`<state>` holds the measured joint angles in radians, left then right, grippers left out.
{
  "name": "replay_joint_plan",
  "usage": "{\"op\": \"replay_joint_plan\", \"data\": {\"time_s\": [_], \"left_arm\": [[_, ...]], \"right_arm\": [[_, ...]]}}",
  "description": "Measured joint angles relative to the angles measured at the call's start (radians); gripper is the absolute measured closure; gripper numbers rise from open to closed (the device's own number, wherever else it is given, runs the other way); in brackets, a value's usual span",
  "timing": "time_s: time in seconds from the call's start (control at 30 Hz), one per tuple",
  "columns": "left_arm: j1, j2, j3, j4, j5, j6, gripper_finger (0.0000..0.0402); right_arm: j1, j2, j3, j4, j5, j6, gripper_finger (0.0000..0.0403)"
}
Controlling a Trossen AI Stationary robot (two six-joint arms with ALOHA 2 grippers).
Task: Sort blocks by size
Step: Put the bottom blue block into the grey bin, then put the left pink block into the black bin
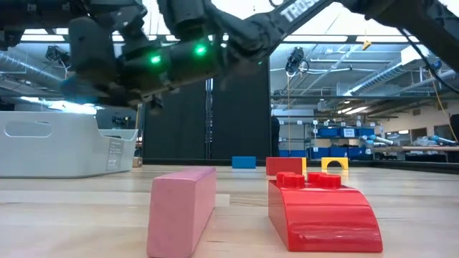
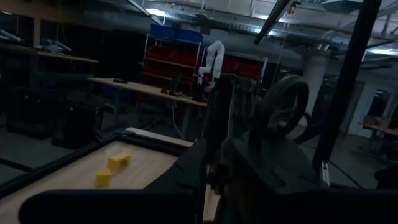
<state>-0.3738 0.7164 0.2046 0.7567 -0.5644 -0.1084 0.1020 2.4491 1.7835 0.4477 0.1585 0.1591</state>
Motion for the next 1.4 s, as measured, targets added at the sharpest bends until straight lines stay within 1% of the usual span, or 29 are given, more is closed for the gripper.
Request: {"op": "replay_joint_plan", "data": {"time_s": [0.13,0.2,0.27,0.37,0.5,0.57,0.67,0.77,0.83,0.97,1.1,1.17,1.27,1.4], "left_arm": [[-0.008,-0.027,-0.015,-0.003,-0.015,0.003,0.0325],[-0.013,-0.042,-0.019,-0.005,-0.016,0.003,0.0325],[-0.020,-0.059,-0.031,-0.012,-0.015,0.004,0.0325],[-0.033,-0.088,-0.044,-0.012,-0.014,0.003,0.0325],[-0.041,-0.115,-0.046,-0.069,-0.014,-0.010,0.0325],[-0.039,-0.115,-0.035,-0.153,-0.014,-0.037,0.0325],[-0.020,-0.091,0.014,-0.322,-0.021,-0.106,0.0325],[-0.006,-0.025,0.082,-0.461,-0.023,-0.161,0.0321],[-0.008,0.043,0.133,-0.503,-0.019,-0.171,0.0313],[-0.034,0.198,0.239,-0.616,0.052,-0.188,0.0287],[-0.107,0.351,0.348,-0.799,0.120,-0.292,0.0256],[-0.154,0.422,0.410,-0.889,0.153,-0.355,0.0243],[-0.226,0.524,0.500,-1.002,0.191,-0.436,0.0229],[-0.306,0.652,0.609,-1.086,0.229,-0.509,0.0220]], "right_arm": [[-0.015,0.023,0.018,0.011,-0.014,0.011,0.0156],[-0.019,0.014,-0.012,0.049,-0.014,0.000,0.0134],[-0.019,-0.007,-0.069,0.125,-0.007,-0.005,0.0122],[-0.018,-0.070,-0.223,0.296,0.054,-0.025,0.0123],[-0.019,-0.211,-0.515,0.526,0.115,-0.029,0.0134],[-0.019,-0.302,-0.650,0.577,0.151,-0.032,0.0140],[-0.014,-0.466,-0.824,0.589,0.196,-0.044,0.0145],[0.007,-0.630,-0.971,0.585,0.243,-0.092,0.0146],[0.024,-0.744,-1.056,0.583,0.280,-0.135,0.0146],[0.052,-0.961,-1.202,0.581,0.379,-0.209,0.0146],[0.083,-1.144,-1.321,0.563,0.449,-0.241,0.0147],[0.098,-1.212,-1.368,0.562,0.476,-0.242,0.0147],[0.116,-1.282,-1.415,0.560,0.503,-0.254,0.0147],[0.131,-1.327,-1.428,0.561,0.515,-0.270,0.0147]]}}
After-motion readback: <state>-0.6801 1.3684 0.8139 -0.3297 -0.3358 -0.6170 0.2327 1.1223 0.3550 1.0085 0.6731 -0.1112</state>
